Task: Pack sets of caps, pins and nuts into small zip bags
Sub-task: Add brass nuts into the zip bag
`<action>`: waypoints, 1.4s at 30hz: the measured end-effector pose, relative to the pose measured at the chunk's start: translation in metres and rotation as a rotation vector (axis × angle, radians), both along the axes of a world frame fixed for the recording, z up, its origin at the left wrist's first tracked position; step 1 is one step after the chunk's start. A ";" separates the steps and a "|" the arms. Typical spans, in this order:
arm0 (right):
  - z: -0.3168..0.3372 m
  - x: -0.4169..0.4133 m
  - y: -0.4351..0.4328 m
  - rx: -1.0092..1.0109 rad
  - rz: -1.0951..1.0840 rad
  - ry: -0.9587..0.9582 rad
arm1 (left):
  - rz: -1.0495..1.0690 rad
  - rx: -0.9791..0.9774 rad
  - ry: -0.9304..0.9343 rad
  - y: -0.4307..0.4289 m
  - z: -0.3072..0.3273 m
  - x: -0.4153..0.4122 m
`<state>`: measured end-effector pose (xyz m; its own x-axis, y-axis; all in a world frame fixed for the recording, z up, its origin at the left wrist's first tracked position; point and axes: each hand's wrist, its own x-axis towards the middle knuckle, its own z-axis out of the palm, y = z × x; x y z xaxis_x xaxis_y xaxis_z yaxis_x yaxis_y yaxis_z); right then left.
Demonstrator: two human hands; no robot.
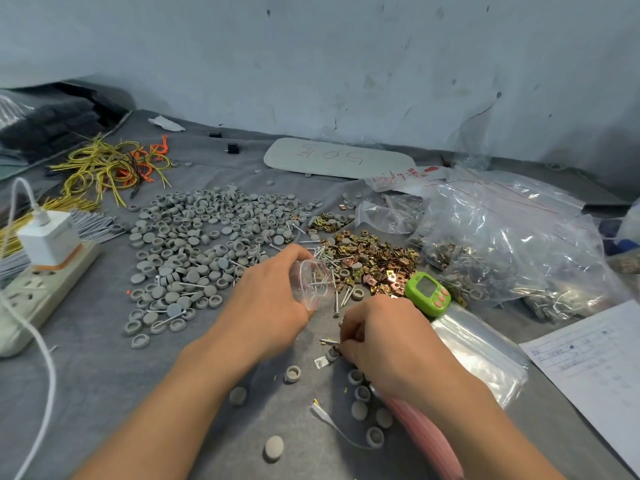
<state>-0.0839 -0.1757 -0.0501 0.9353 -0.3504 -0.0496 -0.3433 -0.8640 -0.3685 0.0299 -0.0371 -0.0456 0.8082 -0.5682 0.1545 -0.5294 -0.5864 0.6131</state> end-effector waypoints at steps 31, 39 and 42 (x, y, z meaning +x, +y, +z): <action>0.010 0.042 -0.025 0.478 -0.398 -0.622 | 0.026 -0.297 0.094 0.019 -0.002 0.015; -0.008 0.057 -0.022 0.024 -0.257 -0.122 | 0.150 -0.561 0.189 0.031 0.009 0.015; -0.007 0.059 -0.017 -0.082 -0.237 -0.101 | 0.145 -0.552 0.187 0.034 0.011 0.013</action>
<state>-0.0245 -0.1923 -0.0572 0.8251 -0.5596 0.0776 -0.5049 -0.7921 -0.3430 0.0432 -0.0034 -0.0347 0.9134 -0.3263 0.2435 -0.3220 -0.2130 0.9225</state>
